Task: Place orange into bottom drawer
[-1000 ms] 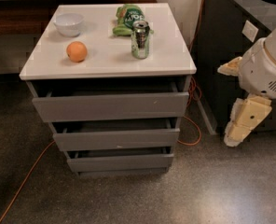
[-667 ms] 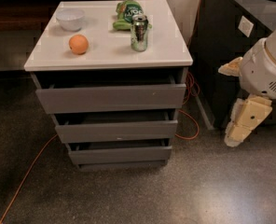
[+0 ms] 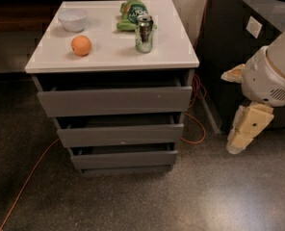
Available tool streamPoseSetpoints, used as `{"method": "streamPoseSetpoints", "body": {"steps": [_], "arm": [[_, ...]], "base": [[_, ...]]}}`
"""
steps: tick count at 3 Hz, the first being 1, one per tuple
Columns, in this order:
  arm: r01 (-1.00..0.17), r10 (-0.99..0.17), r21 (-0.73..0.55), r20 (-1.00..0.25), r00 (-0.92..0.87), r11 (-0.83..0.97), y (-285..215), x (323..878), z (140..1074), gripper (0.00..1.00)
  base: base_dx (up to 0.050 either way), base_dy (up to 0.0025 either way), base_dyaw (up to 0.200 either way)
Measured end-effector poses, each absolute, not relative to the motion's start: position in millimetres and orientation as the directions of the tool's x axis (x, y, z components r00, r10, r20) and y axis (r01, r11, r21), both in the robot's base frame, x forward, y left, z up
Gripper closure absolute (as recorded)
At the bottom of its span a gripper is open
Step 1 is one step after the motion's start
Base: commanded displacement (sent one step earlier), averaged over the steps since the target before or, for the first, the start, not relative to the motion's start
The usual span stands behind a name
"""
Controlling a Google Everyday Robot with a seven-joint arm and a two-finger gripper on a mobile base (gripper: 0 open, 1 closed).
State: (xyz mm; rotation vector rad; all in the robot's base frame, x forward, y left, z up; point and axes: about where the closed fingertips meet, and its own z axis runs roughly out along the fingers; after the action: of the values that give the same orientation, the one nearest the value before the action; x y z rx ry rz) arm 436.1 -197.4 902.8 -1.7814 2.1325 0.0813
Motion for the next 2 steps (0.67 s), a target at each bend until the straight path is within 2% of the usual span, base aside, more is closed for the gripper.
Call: {"method": "streamPoseSetpoints", "body": {"steps": [2], "arm": [[-0.974,-0.91,-0.137,-0.398,-0.112,0.18,-172.1,441.7,818.9,0.0]], "base": [[0.0,0.0,0.0]]}}
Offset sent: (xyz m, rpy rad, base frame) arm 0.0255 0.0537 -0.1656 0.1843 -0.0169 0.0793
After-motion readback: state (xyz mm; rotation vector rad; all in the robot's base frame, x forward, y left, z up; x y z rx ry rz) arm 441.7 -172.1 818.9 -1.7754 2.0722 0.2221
